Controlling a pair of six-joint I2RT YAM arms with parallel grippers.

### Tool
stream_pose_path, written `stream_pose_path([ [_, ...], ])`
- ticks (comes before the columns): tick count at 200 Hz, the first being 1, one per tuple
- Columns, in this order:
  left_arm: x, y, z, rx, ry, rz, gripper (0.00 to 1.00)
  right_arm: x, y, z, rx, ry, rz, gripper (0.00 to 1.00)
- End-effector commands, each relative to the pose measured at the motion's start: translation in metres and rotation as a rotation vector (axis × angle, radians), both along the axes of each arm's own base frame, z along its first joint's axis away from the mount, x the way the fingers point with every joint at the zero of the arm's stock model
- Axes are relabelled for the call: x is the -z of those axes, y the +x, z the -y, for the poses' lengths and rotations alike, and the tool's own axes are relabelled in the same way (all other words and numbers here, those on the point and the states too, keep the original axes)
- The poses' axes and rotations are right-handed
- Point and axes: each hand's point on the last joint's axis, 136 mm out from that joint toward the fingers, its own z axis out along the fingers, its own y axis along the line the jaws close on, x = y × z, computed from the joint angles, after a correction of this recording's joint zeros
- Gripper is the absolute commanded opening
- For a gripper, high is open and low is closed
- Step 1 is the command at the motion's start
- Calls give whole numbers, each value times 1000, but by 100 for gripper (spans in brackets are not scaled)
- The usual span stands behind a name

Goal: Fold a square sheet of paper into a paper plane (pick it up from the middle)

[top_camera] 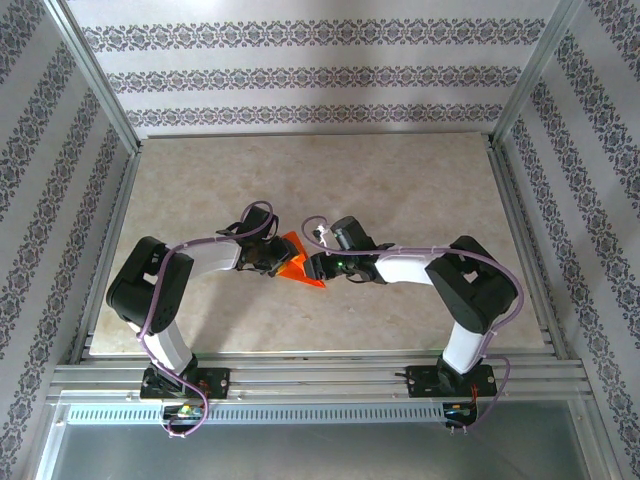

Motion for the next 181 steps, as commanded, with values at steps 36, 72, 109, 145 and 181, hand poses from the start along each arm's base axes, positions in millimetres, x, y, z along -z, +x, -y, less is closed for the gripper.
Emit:
stream_pose_path([
  [36, 49, -34, -24, 15, 157, -157, 46, 4, 6, -8, -44, 39, -51, 34],
  [72, 51, -35, -25, 11, 161, -161, 47, 9, 8, -10, -64, 80, -91, 29],
  [109, 52, -36, -26, 6, 164, -167, 46, 9, 2, -12, -103, 104, -103, 28],
  [145, 54, -38, -27, 4, 166, -174, 45, 4, -2, -12, -122, 118, -96, 22],
  [181, 54, -39, -27, 4, 165, -177, 45, 8, -3, -7, -109, 97, -94, 20],
])
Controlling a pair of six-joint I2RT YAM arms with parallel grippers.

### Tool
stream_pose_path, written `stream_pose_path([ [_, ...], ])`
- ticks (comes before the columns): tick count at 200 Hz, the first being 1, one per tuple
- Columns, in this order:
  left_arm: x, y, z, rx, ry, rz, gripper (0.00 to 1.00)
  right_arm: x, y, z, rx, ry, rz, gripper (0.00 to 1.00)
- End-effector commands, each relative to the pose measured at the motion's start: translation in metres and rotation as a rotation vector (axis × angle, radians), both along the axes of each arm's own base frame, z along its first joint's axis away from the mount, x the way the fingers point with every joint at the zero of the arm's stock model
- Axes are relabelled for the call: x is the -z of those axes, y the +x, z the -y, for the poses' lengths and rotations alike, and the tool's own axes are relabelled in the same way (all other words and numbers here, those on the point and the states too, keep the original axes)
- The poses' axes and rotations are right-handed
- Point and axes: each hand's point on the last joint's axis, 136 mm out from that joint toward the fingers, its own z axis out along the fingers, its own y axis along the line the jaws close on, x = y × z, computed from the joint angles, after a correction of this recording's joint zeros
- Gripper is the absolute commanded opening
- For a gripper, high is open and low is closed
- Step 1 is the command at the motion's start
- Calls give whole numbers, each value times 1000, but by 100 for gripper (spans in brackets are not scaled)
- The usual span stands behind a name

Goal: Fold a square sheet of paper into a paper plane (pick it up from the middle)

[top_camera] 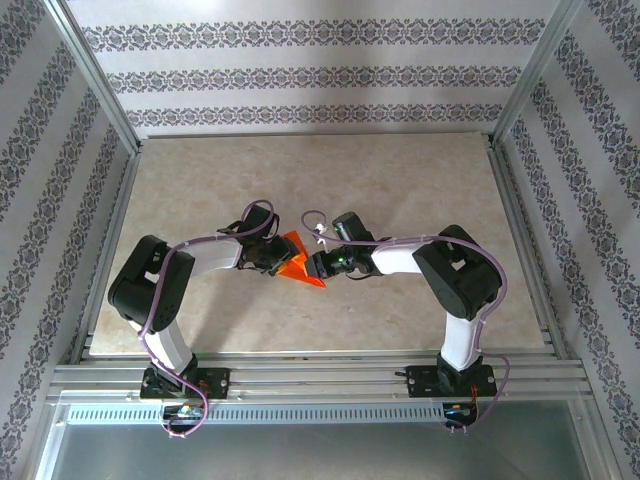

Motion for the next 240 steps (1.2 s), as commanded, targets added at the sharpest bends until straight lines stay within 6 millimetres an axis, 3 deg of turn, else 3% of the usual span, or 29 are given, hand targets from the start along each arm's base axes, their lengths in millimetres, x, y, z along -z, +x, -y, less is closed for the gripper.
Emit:
stream_pose_path([
  [1, 54, -41, -28, 0, 162, -173, 45, -2, -3, 1, -22, 9, 14, 20],
  [120, 56, -42, -29, 0, 170, -186, 45, 20, -8, 11, -36, -52, 2, 18],
  [240, 49, -39, -27, 6, 157, -162, 45, 26, -8, 12, -43, -2, -64, 10],
])
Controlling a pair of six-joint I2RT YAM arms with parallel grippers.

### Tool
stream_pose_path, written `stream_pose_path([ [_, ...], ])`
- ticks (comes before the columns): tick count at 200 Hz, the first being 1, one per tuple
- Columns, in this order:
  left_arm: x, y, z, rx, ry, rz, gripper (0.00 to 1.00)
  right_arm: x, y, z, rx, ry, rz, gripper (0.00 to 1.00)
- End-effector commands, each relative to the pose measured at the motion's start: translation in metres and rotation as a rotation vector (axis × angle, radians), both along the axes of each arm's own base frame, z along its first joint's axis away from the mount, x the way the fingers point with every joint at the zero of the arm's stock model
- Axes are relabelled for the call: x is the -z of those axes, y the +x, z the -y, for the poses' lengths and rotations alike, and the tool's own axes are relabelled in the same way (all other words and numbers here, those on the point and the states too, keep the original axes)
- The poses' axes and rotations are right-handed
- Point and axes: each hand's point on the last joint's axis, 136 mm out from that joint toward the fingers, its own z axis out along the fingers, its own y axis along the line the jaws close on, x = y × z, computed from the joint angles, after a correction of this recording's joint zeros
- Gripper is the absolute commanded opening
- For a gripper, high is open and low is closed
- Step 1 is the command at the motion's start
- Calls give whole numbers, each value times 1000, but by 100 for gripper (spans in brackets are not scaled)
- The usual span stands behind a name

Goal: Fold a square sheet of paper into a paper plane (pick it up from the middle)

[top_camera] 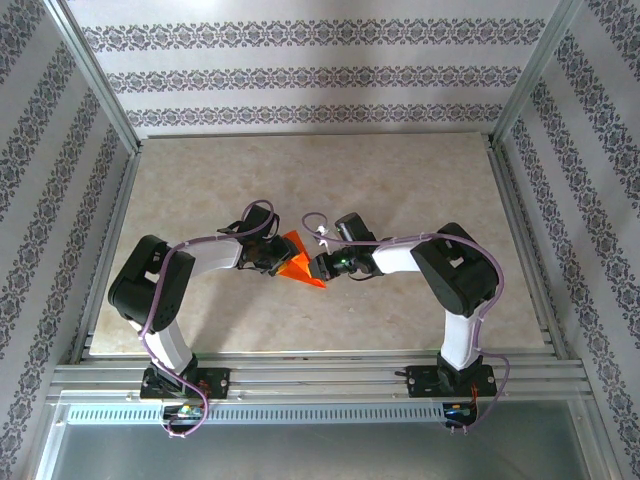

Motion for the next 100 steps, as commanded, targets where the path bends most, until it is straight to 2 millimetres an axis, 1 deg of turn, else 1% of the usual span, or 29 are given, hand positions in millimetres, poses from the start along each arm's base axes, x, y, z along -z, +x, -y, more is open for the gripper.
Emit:
stream_pose_path([
  [1, 48, -39, -27, 6, 157, -161, 45, 16, -7, 5, -7, -8, -63, 10],
  [13, 44, -37, -26, 10, 152, -147, 45, 17, -7, 6, -8, -2, -75, 10],
  [33, 29, -27, -20, 28, 129, -93, 47, 18, -7, 7, -5, 2, -94, 9],
  [46, 13, -17, -13, 40, 88, -27, 48, 20, -8, 7, -2, -3, -109, 9],
  [67, -22, -2, -6, 62, 44, 94, 50, 22, -7, 9, 10, -13, -132, 8],
  [80, -41, 3, -6, 71, 35, 158, 50, 24, -7, 10, 16, -22, -147, 8],
  [100, -60, 4, -7, 74, 18, 232, 50, 24, -6, 11, 25, -30, -165, 8],
])
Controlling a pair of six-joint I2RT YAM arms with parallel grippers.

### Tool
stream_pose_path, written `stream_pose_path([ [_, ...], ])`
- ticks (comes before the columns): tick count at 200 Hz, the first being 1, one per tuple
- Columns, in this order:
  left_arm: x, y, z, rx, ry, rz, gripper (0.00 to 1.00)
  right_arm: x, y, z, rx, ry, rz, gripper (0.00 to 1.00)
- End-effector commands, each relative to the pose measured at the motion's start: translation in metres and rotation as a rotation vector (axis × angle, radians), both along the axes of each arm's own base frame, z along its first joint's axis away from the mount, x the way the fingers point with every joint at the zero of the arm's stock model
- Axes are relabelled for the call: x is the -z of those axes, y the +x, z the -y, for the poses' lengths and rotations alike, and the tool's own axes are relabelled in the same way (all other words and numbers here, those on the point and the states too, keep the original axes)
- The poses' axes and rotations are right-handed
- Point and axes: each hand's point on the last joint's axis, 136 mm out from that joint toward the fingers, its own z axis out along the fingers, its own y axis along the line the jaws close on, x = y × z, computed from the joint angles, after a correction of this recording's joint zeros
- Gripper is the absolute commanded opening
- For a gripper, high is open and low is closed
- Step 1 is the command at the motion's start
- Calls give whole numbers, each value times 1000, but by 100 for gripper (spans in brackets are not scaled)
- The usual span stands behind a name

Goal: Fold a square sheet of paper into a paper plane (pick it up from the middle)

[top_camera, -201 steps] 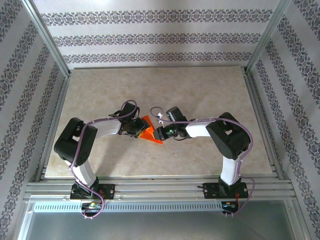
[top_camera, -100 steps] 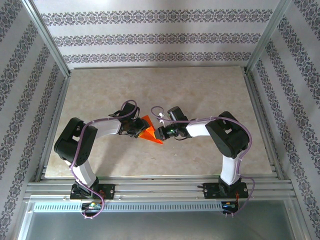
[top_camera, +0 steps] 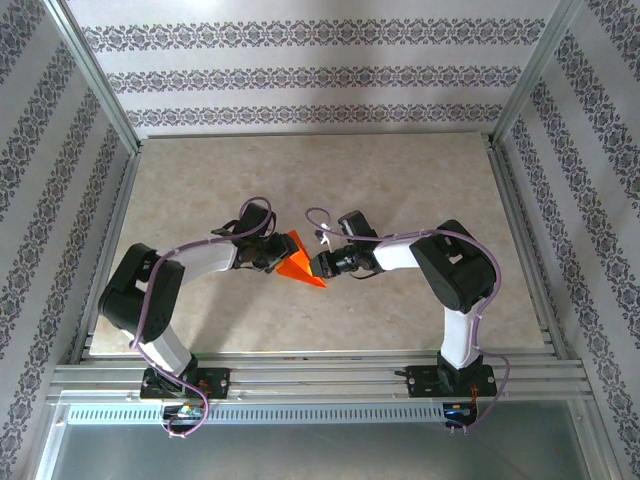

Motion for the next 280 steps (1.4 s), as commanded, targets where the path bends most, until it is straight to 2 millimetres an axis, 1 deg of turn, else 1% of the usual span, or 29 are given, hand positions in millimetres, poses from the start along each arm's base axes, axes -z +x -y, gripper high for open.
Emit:
stream_pose_path([
  [1, -28, 1, -3, 31, 6, 117, 49, 24, -6, 11, 25, -72, -93, 8],
  [13, -35, 2, 1, 47, -30, 165, 47, 26, -6, 11, 30, -80, -104, 8],
  [30, -38, 1, 9, 69, -95, 212, 40, 26, -6, 12, 34, -81, -121, 8],
  [52, -28, -1, 19, 109, -153, 221, 32, 27, -5, 13, 44, -80, -138, 8],
  [71, -18, -2, 24, 124, -177, 222, 27, 29, -5, 14, 50, -80, -153, 8],
  [99, -6, 2, 30, 127, -215, 212, 23, 30, -6, 13, 51, -76, -167, 9],
  [120, -5, 7, 36, 122, -256, 224, 20, 31, -6, 13, 53, -74, -171, 10],
  [141, 1, 10, 36, 114, -266, 220, 17, 31, -5, 14, 55, -72, -176, 11],
  [169, 12, 7, 33, 107, -256, 198, 15, 32, -5, 15, 58, -72, -181, 12],
  [205, 18, 5, 33, 114, -250, 188, 15, 33, -6, 15, 59, -70, -187, 15],
  [251, 22, 8, 36, 118, -260, 181, 17, 34, -7, 16, 60, -73, -194, 16],
  [280, 19, 9, 37, 126, -261, 189, 18, 35, -7, 16, 60, -74, -196, 15],
])
